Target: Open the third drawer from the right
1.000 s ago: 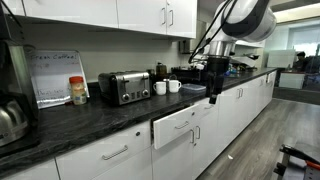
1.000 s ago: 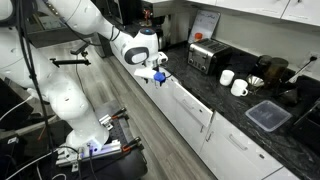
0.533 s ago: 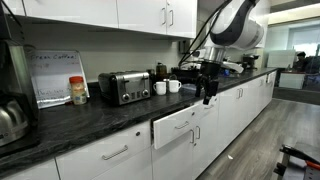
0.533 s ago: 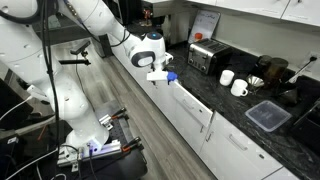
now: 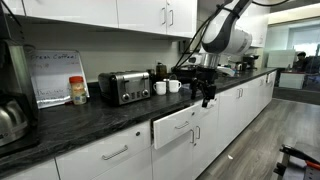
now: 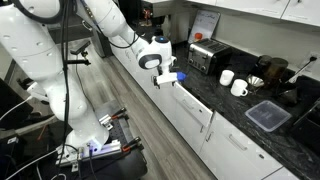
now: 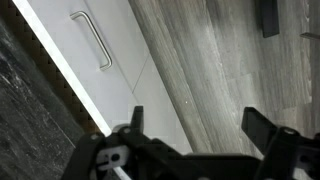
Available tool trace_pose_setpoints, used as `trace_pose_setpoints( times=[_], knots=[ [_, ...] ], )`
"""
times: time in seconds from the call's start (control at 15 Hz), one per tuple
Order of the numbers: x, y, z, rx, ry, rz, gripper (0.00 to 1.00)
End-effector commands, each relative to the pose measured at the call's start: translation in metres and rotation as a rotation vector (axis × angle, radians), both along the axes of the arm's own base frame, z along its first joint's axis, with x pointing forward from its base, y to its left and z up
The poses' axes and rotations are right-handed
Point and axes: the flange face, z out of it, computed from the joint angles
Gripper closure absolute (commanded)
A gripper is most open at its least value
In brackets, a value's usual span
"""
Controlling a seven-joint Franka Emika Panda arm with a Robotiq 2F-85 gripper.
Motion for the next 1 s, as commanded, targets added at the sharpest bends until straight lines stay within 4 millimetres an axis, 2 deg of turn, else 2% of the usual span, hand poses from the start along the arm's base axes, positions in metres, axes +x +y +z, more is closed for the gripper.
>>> trace_pose_setpoints(
  times=[0.0, 0.47, 0.93],
  knots=[
    [0.000, 0.001, 0.000, -0.001, 0.003, -0.001, 0.00],
    [0.000, 0.005, 0.003, 0.001, -0.001, 0.003, 0.00],
    [0.013, 0.001, -0.013, -0.028, -0.053, 0.101, 0.00]
  ],
)
